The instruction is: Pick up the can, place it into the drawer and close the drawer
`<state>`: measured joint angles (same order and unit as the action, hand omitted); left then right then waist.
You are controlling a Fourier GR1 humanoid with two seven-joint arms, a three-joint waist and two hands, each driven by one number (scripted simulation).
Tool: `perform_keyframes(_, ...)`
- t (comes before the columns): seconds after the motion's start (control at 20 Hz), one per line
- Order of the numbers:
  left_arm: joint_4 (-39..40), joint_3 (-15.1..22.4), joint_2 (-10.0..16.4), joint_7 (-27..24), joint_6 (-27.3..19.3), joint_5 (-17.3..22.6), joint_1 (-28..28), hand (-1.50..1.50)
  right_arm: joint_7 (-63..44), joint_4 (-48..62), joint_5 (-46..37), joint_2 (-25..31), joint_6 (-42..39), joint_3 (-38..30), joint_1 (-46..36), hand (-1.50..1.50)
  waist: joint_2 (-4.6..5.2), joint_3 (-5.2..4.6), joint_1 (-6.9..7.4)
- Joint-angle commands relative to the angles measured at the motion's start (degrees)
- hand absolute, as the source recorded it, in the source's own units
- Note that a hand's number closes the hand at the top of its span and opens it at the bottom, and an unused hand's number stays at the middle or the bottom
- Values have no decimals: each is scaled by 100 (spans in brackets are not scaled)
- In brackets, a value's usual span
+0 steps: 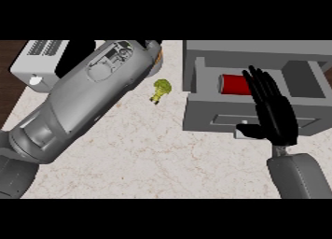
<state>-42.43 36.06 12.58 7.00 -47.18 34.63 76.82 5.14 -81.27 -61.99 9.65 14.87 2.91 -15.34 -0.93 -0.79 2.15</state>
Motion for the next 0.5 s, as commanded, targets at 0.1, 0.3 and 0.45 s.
perform_keyframes(0.1, -683, 67, 415, 485, -16, -164, -182, -150, 37, 1628, -303, -189, 669, -251, -635, -150, 94, 87, 75)
perform_keyframes(0.3, -1245, 64, 924, 630, 245, -159, -633, -150, -40, 2277, -543, -80, 901, -457, -1154, -150, 101, 84, 182)
perform_keyframes(0.45, -1713, 96, 933, 620, 40, -221, -1008, -150, 130, 2839, -489, 49, 1196, -707, -1422, -150, 109, 86, 213)
